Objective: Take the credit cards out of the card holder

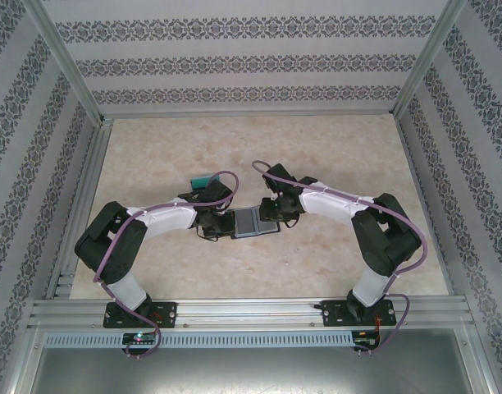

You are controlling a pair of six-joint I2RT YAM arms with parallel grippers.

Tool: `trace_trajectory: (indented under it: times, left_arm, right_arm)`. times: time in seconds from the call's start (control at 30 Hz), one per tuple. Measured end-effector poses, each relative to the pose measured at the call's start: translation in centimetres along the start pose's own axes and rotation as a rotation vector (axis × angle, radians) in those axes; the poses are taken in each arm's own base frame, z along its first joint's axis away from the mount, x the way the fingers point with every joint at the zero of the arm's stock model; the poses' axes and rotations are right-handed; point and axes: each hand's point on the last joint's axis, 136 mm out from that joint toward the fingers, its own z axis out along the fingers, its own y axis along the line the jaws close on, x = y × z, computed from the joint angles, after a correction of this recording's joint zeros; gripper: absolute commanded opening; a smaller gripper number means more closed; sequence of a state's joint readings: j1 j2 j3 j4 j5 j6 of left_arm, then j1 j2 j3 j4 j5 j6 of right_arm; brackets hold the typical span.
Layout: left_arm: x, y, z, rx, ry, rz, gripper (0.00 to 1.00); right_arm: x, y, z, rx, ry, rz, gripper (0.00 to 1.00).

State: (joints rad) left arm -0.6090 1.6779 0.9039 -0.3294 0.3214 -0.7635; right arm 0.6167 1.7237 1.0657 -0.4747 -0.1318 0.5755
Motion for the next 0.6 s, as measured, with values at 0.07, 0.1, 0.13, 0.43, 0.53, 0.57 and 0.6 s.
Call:
trace_trajectory:
  times: [0.07,0.1,0.13,0.43,0.53,0.57,0.6]
  left_arm:
    - [0.0,0.0,0.0,0.0,0.0,0.0,0.0]
    - [0.0,0.0,0.0,0.0,0.0,0.0,0.0]
    - [0.0,0.0,0.0,0.0,0.0,0.0,0.0]
    - [0.0,0.0,0.0,0.0,0.0,0.0,0.0]
    - [0.0,-0.1,-0.1,-0.001,0.0,0.0,0.0]
    - [-0.1,-0.2,-0.2,0.0,-0.001,0.001,0.0]
    - [-0.3,-0.4,-0.3,0.002,-0.003,0.004,0.0]
  right_arm:
    - [0.2,-0.2,0.2,0.005,0.007,0.001,0.37]
    - [0.3,-0.3,0.3,0.007,0.011,0.002,0.37]
    - [0.4,-0.3,0.4,0.009,0.014,0.002,0.37]
    - [0.6,-0.5,0.6,0.018,0.019,0.001,0.4]
    - [0.4,-0.5,0.2,0.021,0.008,-0.007,0.4]
    - [0.3,-0.5,-0.1,0.025,0.0,-0.01,0.4]
    - [0.4,-0.4,-0.3,0.029,-0.006,-0.016,0.4]
